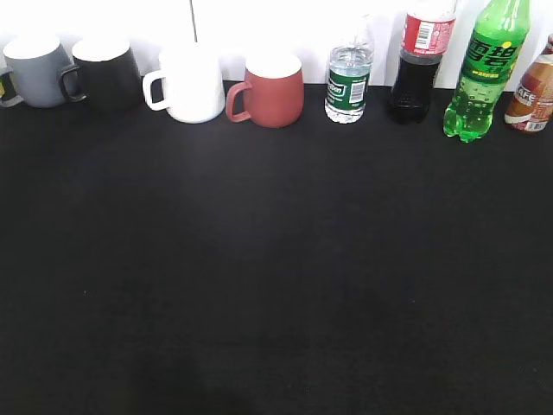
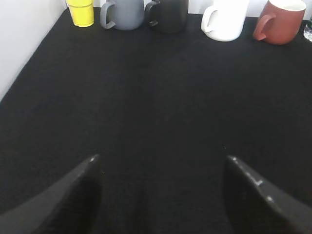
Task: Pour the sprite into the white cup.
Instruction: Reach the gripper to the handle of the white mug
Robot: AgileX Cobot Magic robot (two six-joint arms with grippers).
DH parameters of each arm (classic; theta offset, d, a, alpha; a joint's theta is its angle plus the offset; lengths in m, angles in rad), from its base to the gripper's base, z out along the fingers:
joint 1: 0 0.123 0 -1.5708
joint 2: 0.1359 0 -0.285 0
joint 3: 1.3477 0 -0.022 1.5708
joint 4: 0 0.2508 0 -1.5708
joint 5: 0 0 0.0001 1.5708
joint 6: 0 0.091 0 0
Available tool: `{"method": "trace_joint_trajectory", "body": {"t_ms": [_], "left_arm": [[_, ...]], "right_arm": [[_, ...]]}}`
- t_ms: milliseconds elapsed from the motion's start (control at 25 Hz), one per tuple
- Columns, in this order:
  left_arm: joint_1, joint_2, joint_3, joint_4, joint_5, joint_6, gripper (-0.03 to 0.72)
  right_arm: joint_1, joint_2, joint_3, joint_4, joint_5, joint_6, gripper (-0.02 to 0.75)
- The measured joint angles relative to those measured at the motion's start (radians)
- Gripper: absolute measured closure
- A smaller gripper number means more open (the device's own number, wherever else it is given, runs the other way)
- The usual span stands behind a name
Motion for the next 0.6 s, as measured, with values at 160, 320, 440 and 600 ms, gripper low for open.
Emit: {"method": "trace_joint_trajectory", "body": {"t_ms": [160, 320, 440, 600], "left_arm": [[0.0, 0.0, 0.0, 0.0, 0.0, 0.0, 0.105], [0.0, 0.0, 0.0, 0.0, 0.0, 0.0, 0.116], [0.0, 0.0, -0.014, -0.001, -0.037, 0.0, 0.132], [0.0, 0.042, -0.018, 0.013, -0.475, 0.0, 0.133]], "right_arm": [[0.0, 0.0, 0.0, 0.0, 0.0, 0.0, 0.15], [0.0, 0.0, 0.0, 0.0, 0.0, 0.0, 0.15], [0.0, 0.0, 0.0, 0.0, 0.0, 0.0, 0.15], [0.0, 0.0, 0.0, 0.0, 0.0, 0.0, 0.15]]}}
